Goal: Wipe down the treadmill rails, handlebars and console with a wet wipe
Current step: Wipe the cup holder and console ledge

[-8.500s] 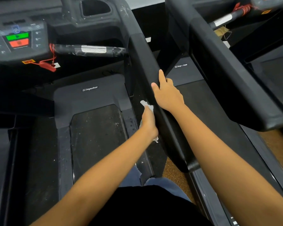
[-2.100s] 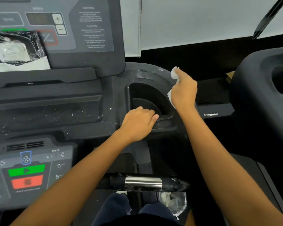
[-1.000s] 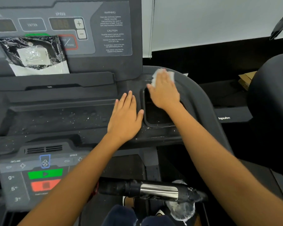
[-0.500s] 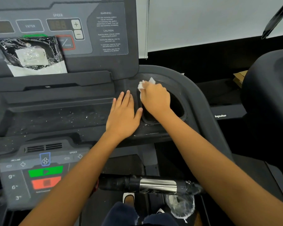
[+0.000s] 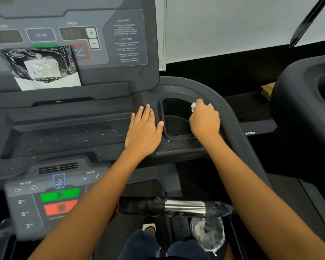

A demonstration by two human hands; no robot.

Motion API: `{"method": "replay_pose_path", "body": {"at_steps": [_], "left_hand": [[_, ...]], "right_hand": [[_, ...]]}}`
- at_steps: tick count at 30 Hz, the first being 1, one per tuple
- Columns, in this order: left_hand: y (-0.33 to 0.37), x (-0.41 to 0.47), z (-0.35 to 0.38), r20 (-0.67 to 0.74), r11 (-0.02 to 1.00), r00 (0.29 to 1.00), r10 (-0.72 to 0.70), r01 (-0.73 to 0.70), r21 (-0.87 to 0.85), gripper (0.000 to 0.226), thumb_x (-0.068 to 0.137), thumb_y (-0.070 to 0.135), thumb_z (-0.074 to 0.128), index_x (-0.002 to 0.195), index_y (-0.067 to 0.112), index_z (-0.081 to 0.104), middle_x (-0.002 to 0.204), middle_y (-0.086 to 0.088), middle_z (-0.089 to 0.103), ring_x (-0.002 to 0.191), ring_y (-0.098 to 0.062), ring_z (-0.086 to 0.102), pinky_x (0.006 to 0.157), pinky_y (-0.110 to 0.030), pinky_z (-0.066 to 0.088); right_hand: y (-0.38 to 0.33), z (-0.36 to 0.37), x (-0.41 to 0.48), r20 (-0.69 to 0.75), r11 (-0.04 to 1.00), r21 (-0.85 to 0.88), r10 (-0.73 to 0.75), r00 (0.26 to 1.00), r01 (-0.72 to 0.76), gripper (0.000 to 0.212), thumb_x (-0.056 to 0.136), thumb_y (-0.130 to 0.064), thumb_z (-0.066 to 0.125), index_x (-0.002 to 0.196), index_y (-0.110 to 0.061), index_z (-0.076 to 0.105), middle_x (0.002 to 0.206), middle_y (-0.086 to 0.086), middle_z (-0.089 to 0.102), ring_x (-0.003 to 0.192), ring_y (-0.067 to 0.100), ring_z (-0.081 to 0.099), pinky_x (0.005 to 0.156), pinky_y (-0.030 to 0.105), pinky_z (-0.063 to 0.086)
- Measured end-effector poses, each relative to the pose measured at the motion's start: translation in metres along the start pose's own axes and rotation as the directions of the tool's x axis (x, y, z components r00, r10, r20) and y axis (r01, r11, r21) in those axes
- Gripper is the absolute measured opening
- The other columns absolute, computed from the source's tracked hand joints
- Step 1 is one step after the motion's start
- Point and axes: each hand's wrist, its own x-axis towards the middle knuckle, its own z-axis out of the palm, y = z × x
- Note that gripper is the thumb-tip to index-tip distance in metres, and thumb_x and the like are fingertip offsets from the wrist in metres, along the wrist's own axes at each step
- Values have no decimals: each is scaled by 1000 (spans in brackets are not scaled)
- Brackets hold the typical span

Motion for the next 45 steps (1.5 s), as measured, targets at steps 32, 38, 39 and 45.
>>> {"method": "replay_pose_path", "body": {"at_steps": [32,38,39,45], "left_hand": [[-12,-53,-15,127,991,988,-83,95,-92,58,103,19,30,151,-2,5,161,-17,-2,149,-27,-1,121,-36,6],[0,-66,-10,84,996,993,-77,81,-39,55,104,19,28,151,-3,9,160,-19,3,148,-29,5,121,-39,7],[1,-67,-9,72,996,994,-77,80,-35,55,103,19,28,150,-4,10,160,-20,4,148,-30,8,121,-40,8],[7,-72,-6,20,994,995,-101,101,-31,54,103,17,30,150,-5,14,159,-21,10,147,-30,14,121,-41,10]], "right_hand": [[-34,38,-102,80,829,128,-556,827,545,57,92,-5,48,148,-4,33,154,12,33,144,23,29,116,36,24],[66,7,-106,-211,966,129,-195,958,225,26,92,0,52,112,-5,69,113,16,70,101,35,67,82,40,56],[74,1,-101,-226,979,133,-119,967,152,21,96,-5,50,100,-4,70,92,18,72,82,38,68,70,39,57],[8,6,-101,-219,980,194,-9,976,53,12,85,-7,62,75,-4,68,70,16,69,67,37,66,58,36,51]]}}
